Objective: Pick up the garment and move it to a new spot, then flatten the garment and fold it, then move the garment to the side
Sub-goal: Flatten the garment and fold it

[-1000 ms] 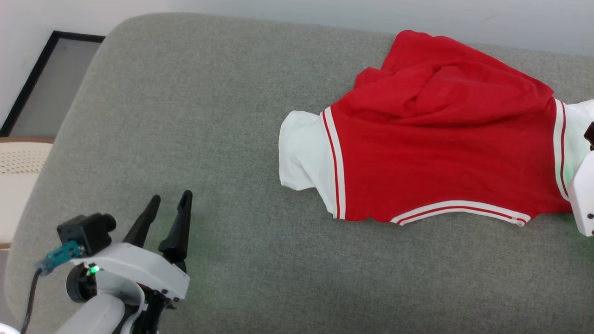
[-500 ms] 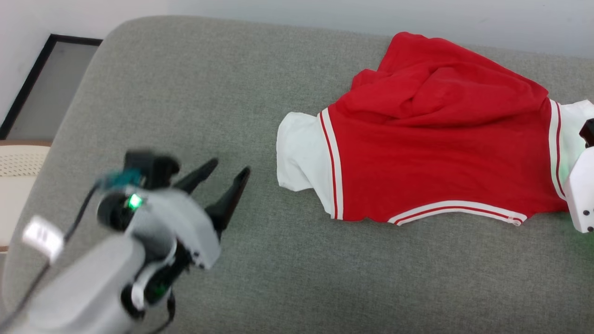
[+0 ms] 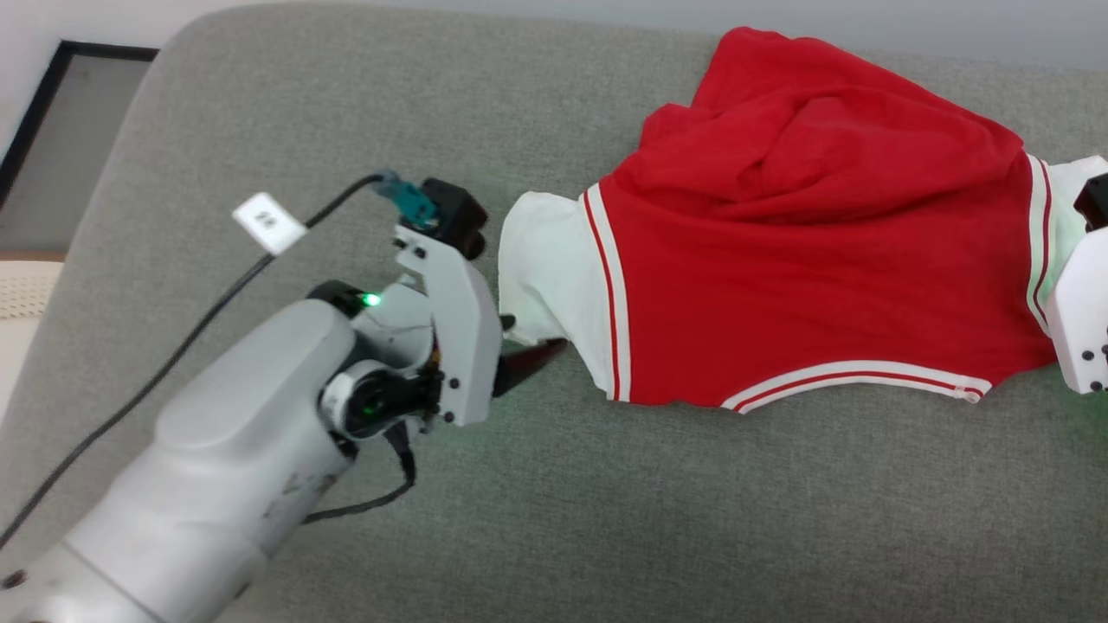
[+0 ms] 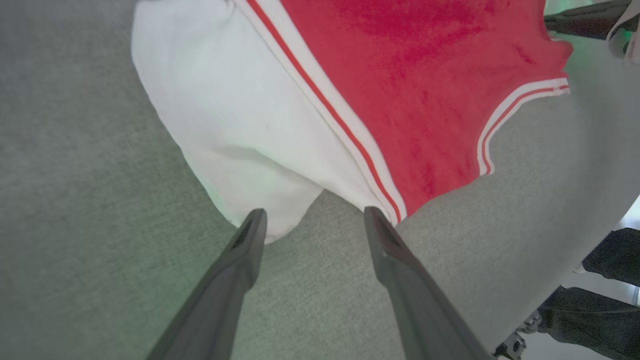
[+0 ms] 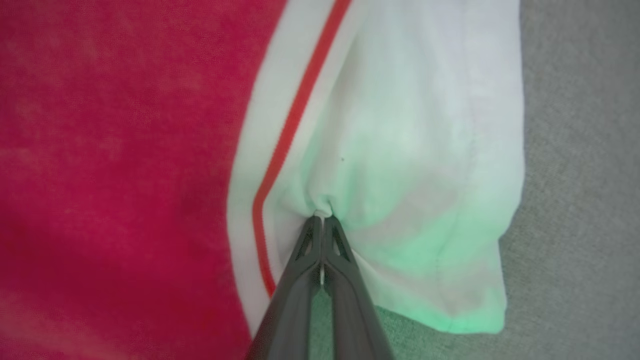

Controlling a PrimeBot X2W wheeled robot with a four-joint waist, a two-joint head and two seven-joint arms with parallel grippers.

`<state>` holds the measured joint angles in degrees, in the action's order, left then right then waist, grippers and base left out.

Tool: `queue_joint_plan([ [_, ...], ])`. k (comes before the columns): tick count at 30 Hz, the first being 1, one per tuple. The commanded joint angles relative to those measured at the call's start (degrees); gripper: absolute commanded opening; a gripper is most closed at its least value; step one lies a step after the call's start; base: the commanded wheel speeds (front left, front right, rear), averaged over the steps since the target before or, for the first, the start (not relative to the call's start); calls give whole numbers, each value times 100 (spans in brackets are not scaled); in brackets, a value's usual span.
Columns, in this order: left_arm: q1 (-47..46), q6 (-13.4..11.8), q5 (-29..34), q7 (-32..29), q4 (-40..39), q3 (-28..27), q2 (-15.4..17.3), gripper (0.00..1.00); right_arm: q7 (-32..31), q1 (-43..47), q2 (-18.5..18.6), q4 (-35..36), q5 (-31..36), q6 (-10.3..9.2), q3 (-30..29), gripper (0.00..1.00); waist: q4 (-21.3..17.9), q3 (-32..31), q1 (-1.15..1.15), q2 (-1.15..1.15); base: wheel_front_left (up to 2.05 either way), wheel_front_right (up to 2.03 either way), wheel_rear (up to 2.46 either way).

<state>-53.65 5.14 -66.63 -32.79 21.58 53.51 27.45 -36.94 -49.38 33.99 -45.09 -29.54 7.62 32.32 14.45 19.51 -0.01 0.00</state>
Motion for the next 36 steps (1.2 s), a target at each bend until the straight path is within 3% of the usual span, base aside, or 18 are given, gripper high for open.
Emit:
queue_joint_plan([
  [1, -128, 62, -93, -176, 256, 74, -162, 100, 38, 245, -221, -291, 2, -24, 211, 0, -53, 52, 1, 0, 0, 0, 0],
  [11, -338, 213, -427, -445, 1218, 224, -805, 100, 109, 54, -243, -467, -111, -24, 436, 0, -154, 200, 1, 0, 0, 0, 0],
  [20, -432, 227, -439, -486, 1687, 502, -1126, 100, 172, -107, -327, -549, -170, -24, 596, 0, -220, 343, 1, 0, 0, 0, 0],
  [21, -416, 226, -455, -513, 1705, 555, -1141, 76, 184, -127, -346, -553, -180, -24, 620, 0, -231, 354, 1, 0, 0, 0, 0],
  [23, -394, 228, -516, -502, 1710, 630, -1160, 0, 207, -158, -372, -567, -206, -23, 652, 0, -248, 372, 1, 0, 0, 0, 0],
  [31, -393, 229, -785, -426, 1668, 733, -1043, 0, 363, -241, -399, -632, -352, -18, 769, 0, -284, 341, 1, 0, 0, 0, 0],
  [36, -433, 229, -959, -132, 1564, 625, -912, 0, 761, -305, -492, -602, -622, -15, 522, 0, -334, 200, 1, 0, 0, 0, 0],
])
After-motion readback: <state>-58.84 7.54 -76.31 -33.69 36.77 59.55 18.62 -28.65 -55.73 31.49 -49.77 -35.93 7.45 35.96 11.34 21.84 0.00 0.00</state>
